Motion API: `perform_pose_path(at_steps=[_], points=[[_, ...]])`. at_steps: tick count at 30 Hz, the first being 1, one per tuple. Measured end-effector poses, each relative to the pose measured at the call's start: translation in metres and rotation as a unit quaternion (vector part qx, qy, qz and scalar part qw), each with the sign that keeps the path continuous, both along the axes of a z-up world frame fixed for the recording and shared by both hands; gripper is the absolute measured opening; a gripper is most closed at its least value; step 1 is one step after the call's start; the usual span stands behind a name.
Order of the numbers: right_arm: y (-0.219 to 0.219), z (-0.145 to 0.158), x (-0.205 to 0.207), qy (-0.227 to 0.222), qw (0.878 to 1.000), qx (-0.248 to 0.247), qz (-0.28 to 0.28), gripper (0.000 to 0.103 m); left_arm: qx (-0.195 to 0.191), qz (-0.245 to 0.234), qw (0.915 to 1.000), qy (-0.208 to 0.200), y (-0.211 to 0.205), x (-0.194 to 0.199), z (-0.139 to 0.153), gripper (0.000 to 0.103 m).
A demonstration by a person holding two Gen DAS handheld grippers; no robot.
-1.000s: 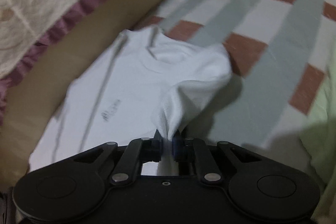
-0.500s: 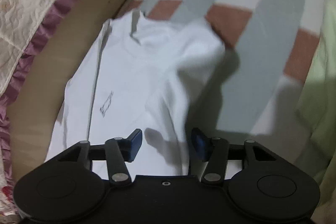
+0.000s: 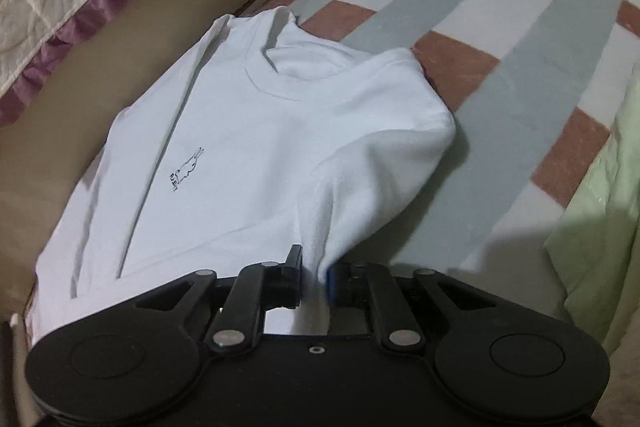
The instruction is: Fold clothes
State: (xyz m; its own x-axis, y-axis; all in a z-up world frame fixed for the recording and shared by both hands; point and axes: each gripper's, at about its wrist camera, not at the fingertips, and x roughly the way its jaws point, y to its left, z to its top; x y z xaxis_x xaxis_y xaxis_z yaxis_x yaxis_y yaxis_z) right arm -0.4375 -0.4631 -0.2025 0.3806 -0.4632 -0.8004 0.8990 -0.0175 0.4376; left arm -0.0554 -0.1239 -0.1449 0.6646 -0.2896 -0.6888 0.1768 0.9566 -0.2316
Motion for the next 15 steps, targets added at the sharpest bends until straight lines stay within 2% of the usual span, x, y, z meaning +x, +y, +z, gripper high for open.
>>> perform_pose_path(at_steps=[1, 2, 3, 5, 7, 12, 13, 14, 15], points=[[0.0, 0.0, 0.001, 0.0, 1.0, -0.002, 0.001, 0.021, -0.005, -0.017, 0.9995, -0.027, -0.008, -0.003, 0.009, 0.039], [0.001, 0.0, 0.002, -0.002, 1.0, -0.004, 0.001, 0.022, -0.014, -0.038, 0.9983, -0.043, -0.018, -0.004, 0.015, 0.045], [0.005, 0.0, 0.0, -0.005, 1.0, -0.005, -0.001, 0.024, -0.032, -0.068, 0.9964, -0.04, -0.03, -0.001, 0.016, 0.052], [0.003, -0.002, -0.001, -0.021, 1.0, -0.004, -0.01, 0.03, -0.078, -0.137, 0.9875, 0.004, -0.058, 0.015, 0.008, 0.054], [0.0, -0.005, -0.004, -0.041, 0.999, -0.006, -0.025, 0.034, -0.113, -0.169, 0.9781, 0.044, -0.086, 0.037, -0.009, 0.054], [0.001, -0.006, -0.002, -0.043, 0.999, -0.018, -0.028, 0.034, -0.112, -0.194, 0.9709, 0.084, -0.141, 0.089, -0.048, 0.051], [0.001, -0.007, -0.003, -0.048, 0.998, -0.018, -0.031, 0.034, -0.109, -0.2, 0.9691, 0.094, -0.149, 0.096, -0.054, 0.047], [0.001, -0.008, -0.005, -0.053, 0.998, -0.018, -0.034, 0.034, -0.104, -0.206, 0.9687, 0.091, -0.155, 0.1, -0.058, 0.034], [0.001, -0.008, -0.005, -0.055, 0.998, -0.021, -0.035, 0.033, -0.088, -0.212, 0.9707, 0.071, -0.159, 0.098, -0.056, 0.004]])
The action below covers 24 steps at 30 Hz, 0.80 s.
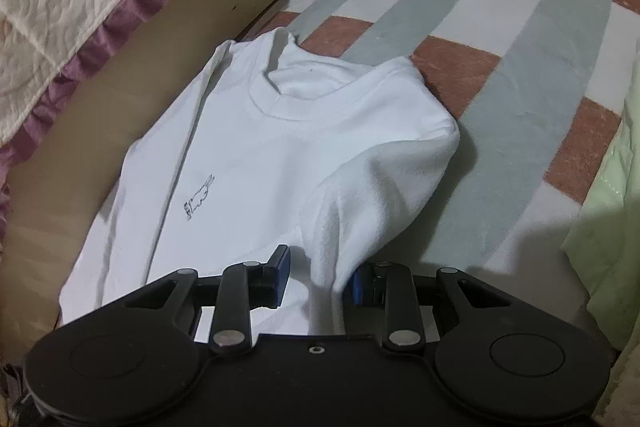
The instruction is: Fold clothes
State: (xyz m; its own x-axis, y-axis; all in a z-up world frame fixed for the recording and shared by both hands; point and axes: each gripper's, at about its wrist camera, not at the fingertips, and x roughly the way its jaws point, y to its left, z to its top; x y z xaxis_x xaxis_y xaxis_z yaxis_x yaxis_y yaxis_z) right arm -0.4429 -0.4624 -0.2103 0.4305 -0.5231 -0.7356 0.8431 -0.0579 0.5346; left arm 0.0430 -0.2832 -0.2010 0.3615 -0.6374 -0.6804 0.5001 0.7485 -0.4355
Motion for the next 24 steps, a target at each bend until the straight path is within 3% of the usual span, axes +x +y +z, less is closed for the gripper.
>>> perform_pose_path(at_steps=[3, 5, 7, 10, 13, 15, 17, 19, 21, 22, 24], points=[[0.0, 0.0, 0.004, 0.015, 1.0, -0.012, 0.009, 0.028, 0.048, 0.006, 0.9935, -0.103, -0.007, -0.015, 0.016, 0.004], [-0.001, 0.0, 0.008, 0.035, 0.999, -0.022, 0.019, 0.022, 0.077, 0.025, 0.9811, -0.176, -0.008, -0.026, 0.026, 0.005], [-0.001, 0.0, 0.01, 0.046, 0.998, -0.026, 0.022, 0.019, 0.095, 0.044, 0.9712, -0.214, -0.008, -0.028, 0.029, 0.006], [-0.002, -0.001, 0.008, 0.043, 0.999, -0.024, 0.016, 0.015, 0.127, 0.054, 0.9652, -0.222, -0.008, -0.015, 0.024, 0.006], [-0.003, -0.003, 0.004, 0.03, 0.999, -0.019, 0.006, 0.016, 0.113, 0.062, 0.9699, -0.207, 0.005, -0.011, 0.029, 0.01], [-0.004, -0.004, 0.0, 0.009, 1.0, -0.014, -0.006, 0.021, 0.082, 0.032, 0.9756, -0.201, 0.011, -0.022, 0.036, 0.018], [-0.005, -0.005, -0.002, -0.007, 1.0, -0.011, -0.014, 0.029, 0.071, -0.036, 0.976, -0.203, 0.005, -0.039, 0.036, 0.032], [-0.006, -0.004, -0.001, -0.014, 1.0, -0.014, -0.016, 0.035, 0.104, -0.081, 0.9678, -0.214, -0.013, -0.051, 0.027, 0.033], [-0.006, -0.004, -0.002, -0.014, 1.0, -0.016, -0.02, 0.036, 0.139, -0.075, 0.9613, -0.226, -0.023, -0.049, 0.016, 0.033], [-0.007, -0.004, -0.003, -0.015, 0.999, -0.017, -0.025, 0.036, 0.145, -0.058, 0.9635, -0.218, -0.024, -0.044, 0.013, 0.035], [-0.01, -0.004, -0.007, -0.014, 0.999, -0.023, -0.043, 0.038, 0.118, -0.015, 0.9789, -0.167, -0.014, -0.024, 0.009, 0.037]])
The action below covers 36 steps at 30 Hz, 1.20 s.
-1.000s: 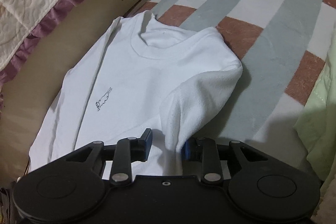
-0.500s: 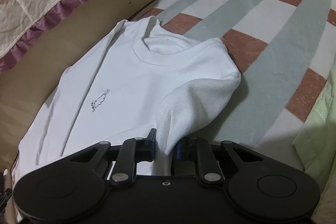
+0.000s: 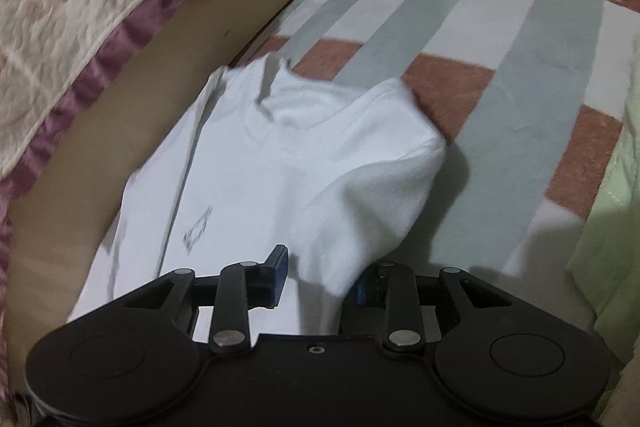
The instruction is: Fold clothes
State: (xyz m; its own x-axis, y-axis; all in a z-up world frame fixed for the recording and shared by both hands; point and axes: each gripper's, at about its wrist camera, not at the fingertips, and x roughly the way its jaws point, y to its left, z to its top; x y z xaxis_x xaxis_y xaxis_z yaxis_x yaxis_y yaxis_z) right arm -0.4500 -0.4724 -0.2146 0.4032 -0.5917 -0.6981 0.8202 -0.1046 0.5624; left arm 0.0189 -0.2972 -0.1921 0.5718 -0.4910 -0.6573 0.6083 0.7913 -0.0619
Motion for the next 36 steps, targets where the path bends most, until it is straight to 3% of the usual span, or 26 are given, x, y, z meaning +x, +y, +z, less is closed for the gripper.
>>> perform_pose_path(at_steps=[2, 3, 4, 5, 7, 9, 10, 11, 12, 13, 15, 16, 19, 21, 22, 25, 28, 29, 33, 35, 36], points=[[-0.004, 0.0, -0.001, 0.004, 1.0, -0.008, -0.015, 0.04, -0.058, 0.006, 0.9966, 0.058, 0.011, 0.019, -0.001, 0.036], [-0.006, -0.001, -0.001, 0.008, 1.0, -0.014, -0.019, 0.041, -0.065, 0.001, 0.9955, 0.069, 0.013, 0.024, -0.001, 0.031], [-0.009, -0.001, 0.0, 0.012, 0.999, -0.02, -0.024, 0.044, -0.06, -0.011, 0.9961, 0.064, 0.013, 0.026, 0.003, 0.011], [-0.011, 0.0, 0.002, 0.018, 0.999, -0.026, -0.025, 0.045, -0.048, -0.029, 0.9975, 0.044, 0.011, 0.024, 0.008, 0.006], [-0.013, -0.001, 0.002, 0.023, 0.999, -0.034, -0.025, 0.046, 0.001, -0.05, 0.9983, -0.031, 0.002, 0.008, 0.02, 0.006], [-0.014, -0.002, 0.001, 0.025, 0.999, -0.038, -0.025, 0.043, 0.083, -0.032, 0.9895, -0.114, -0.01, -0.007, 0.02, 0.011], [-0.015, -0.002, 0.0, 0.025, 0.999, -0.04, -0.025, 0.034, 0.123, -0.012, 0.9799, -0.157, -0.016, -0.016, 0.018, 0.013], [-0.015, -0.003, 0.0, 0.03, 0.999, -0.038, -0.024, 0.032, 0.148, 0.012, 0.97, -0.192, -0.019, -0.025, 0.018, 0.018], [-0.015, -0.002, 0.0, 0.033, 0.998, -0.039, -0.025, 0.031, 0.145, 0.024, 0.9665, -0.211, -0.019, -0.036, 0.022, 0.031], [-0.015, -0.002, 0.0, 0.031, 0.998, -0.037, -0.025, 0.031, 0.106, 0.021, 0.9725, -0.207, -0.015, -0.048, 0.03, 0.042], [-0.015, -0.003, -0.003, 0.019, 0.999, -0.031, -0.035, 0.031, 0.012, -0.029, 0.9878, -0.153, -0.009, -0.066, 0.042, 0.054], [-0.015, -0.004, -0.005, 0.013, 0.999, -0.029, -0.04, 0.031, -0.01, -0.064, 0.9905, -0.122, -0.012, -0.074, 0.043, 0.055], [-0.016, -0.004, -0.005, 0.005, 0.999, -0.027, -0.044, 0.035, -0.033, -0.145, 0.9874, -0.055, -0.025, -0.097, 0.036, 0.052], [-0.018, -0.002, -0.008, -0.013, 0.999, -0.029, -0.04, 0.031, -0.07, -0.199, 0.9774, -0.017, -0.028, -0.118, 0.033, 0.053], [-0.019, -0.001, -0.01, -0.028, 0.999, -0.031, -0.035, 0.011, -0.088, -0.224, 0.9705, 0.005, -0.031, -0.128, 0.031, 0.053], [-0.021, 0.023, -0.02, -0.069, 0.995, -0.063, -0.02, 0.011, -0.13, -0.3, 0.9415, 0.082, -0.048, -0.163, 0.024, 0.054], [-0.039, 0.053, -0.03, -0.073, 0.995, -0.067, 0.028, 0.011, -0.128, -0.363, 0.9146, 0.125, -0.065, -0.207, 0.014, 0.055], [-0.046, 0.06, -0.034, -0.077, 0.994, -0.06, 0.042, 0.011, -0.108, -0.378, 0.9106, 0.128, -0.073, -0.218, 0.01, 0.055], [-0.06, 0.026, -0.055, -0.125, 0.99, 0.054, 0.024, 0.018, -0.049, -0.394, 0.8993, 0.183, -0.084, -0.241, -0.013, 0.053], [-0.06, 0.012, -0.06, -0.136, 0.987, 0.091, -0.003, 0.033, -0.049, -0.39, 0.8998, 0.19, -0.082, -0.246, -0.019, 0.054], [-0.06, 0.006, -0.062, -0.141, 0.984, 0.109, -0.017, 0.051, -0.05, -0.39, 0.8998, 0.19, -0.081, -0.247, -0.019, 0.054]])
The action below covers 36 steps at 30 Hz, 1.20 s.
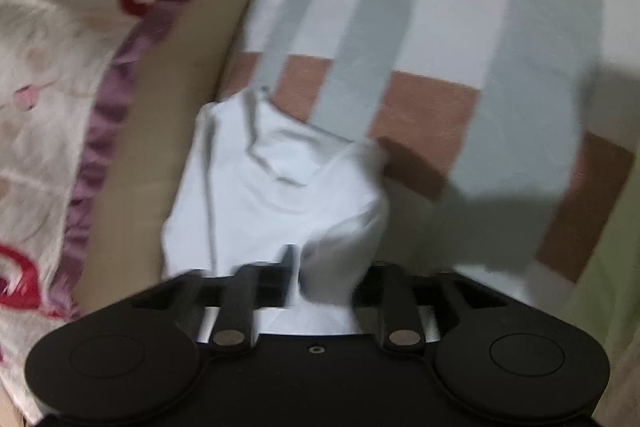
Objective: Fold clothes
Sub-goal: 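Grasp and lift the shirt cloth with the right gripper while the left gripper pinches cloth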
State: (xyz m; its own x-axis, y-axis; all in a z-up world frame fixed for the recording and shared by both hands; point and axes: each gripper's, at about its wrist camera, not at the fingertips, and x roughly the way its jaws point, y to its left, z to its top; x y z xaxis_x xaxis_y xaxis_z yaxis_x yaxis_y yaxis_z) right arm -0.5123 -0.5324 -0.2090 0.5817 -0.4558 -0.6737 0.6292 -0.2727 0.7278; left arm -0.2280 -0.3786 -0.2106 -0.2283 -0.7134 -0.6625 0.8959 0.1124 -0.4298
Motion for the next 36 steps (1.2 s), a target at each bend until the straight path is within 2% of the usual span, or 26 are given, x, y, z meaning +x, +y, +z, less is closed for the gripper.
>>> perform_pose_path(at_steps=[1, 3, 4, 5, 6, 8, 10, 13, 15, 18, 21, 22, 23, 25, 26, 27, 29, 30, 32, 33, 34, 35, 36], points=[[0.001, 0.0, 0.002, 0.011, 1.0, -0.007, -0.008, 0.058, 0.0, 0.0, 1.0, 0.001, 0.0, 0.0, 0.0, 0.054], [0.003, 0.0, 0.007, 0.03, 0.999, -0.024, -0.014, 0.058, 0.003, -0.001, 0.9999, 0.011, -0.004, 0.002, 0.001, 0.054], [0.004, -0.001, 0.011, 0.035, 0.999, -0.03, -0.011, 0.043, 0.005, 0.0, 0.9998, 0.017, -0.006, 0.004, 0.002, 0.054], [0.004, -0.002, 0.015, 0.032, 0.999, -0.042, -0.001, 0.023, 0.007, 0.004, 0.9996, 0.026, -0.009, 0.007, 0.004, 0.054], [0.004, -0.003, 0.019, 0.029, 0.998, -0.055, 0.01, 0.011, 0.01, 0.008, 0.9992, 0.037, -0.009, 0.01, 0.005, 0.054], [0.007, 0.007, 0.029, 0.048, 0.993, -0.102, 0.029, 0.011, 0.006, 0.024, 0.9981, 0.057, -0.003, 0.022, 0.013, 0.053], [0.009, 0.024, 0.038, 0.053, 0.982, -0.169, 0.059, 0.011, 0.002, 0.039, 0.9972, 0.064, 0.008, 0.037, 0.027, 0.052], [0.023, 0.051, 0.065, 0.022, 0.953, -0.267, 0.141, 0.011, 0.025, 0.073, 0.9952, 0.061, 0.034, 0.07, 0.048, 0.047], [0.034, 0.068, 0.096, -0.009, 0.927, -0.309, 0.212, 0.011, 0.027, 0.102, 0.9921, 0.067, 0.063, 0.1, 0.063, 0.042], [0.063, 0.098, 0.165, -0.053, 0.87, -0.351, 0.342, 0.011, 0.017, 0.161, 0.9831, 0.086, 0.113, 0.149, 0.077, 0.041], [0.107, 0.123, 0.242, -0.085, 0.802, -0.363, 0.466, 0.011, -0.01, 0.223, 0.9661, 0.131, 0.163, 0.197, 0.076, 0.041], [0.126, 0.126, 0.268, -0.09, 0.781, -0.364, 0.5, 0.011, -0.023, 0.239, 0.9586, 0.152, 0.178, 0.213, 0.072, 0.043], [0.146, 0.127, 0.295, -0.093, 0.758, -0.363, 0.534, 0.011, -0.035, 0.264, 0.9466, 0.182, 0.194, 0.226, 0.065, 0.043], [0.177, 0.111, 0.337, -0.072, 0.736, -0.355, 0.572, 0.01, -0.054, 0.329, 0.9068, 0.259, 0.226, 0.247, 0.038, 0.043], [0.193, 0.103, 0.357, -0.061, 0.725, -0.351, 0.59, 0.01, -0.049, 0.36, 0.8845, 0.292, 0.239, 0.255, 0.024, 0.043], [0.209, 0.094, 0.378, -0.05, 0.713, -0.346, 0.608, 0.01, -0.036, 0.388, 0.8689, 0.305, 0.248, 0.262, 0.016, 0.041], [0.218, 0.063, 0.398, -0.02, 0.718, -0.313, 0.621, 0.011, -0.01, 0.434, 0.8492, 0.301, 0.262, 0.273, 0.006, 0.04], [0.222, 0.048, 0.407, -0.005, 0.721, -0.295, 0.627, 0.011, -0.003, 0.445, 0.8437, 0.3, 0.265, 0.278, 0.002, 0.04], [0.228, 0.019, 0.419, 0.028, 0.725, -0.265, 0.635, 0.012, 0.003, 0.438, 0.8425, 0.314, 0.26, 0.284, -0.003, 0.04], [0.229, 0.008, 0.421, 0.047, 0.724, -0.257, 0.638, 0.017, 0.005, 0.431, 0.8462, 0.313, 0.255, 0.285, -0.002, 0.041], [0.228, -0.002, 0.421, 0.063, 0.725, -0.245, 0.641, 0.017, 0.005, 0.424, 0.8538, 0.302, 0.248, 0.284, 0.002, 0.042], [0.227, -0.005, 0.418, 0.053, 0.728, -0.244, 0.638, 0.02, 0.006, 0.415, 0.8632, 0.288, 0.243, 0.283, 0.006, 0.042], [0.226, -0.003, 0.417, 0.05, 0.726, -0.231, 0.646, 0.026, 0.008, 0.402, 0.874, 0.273, 0.237, 0.28, 0.011, 0.044]])
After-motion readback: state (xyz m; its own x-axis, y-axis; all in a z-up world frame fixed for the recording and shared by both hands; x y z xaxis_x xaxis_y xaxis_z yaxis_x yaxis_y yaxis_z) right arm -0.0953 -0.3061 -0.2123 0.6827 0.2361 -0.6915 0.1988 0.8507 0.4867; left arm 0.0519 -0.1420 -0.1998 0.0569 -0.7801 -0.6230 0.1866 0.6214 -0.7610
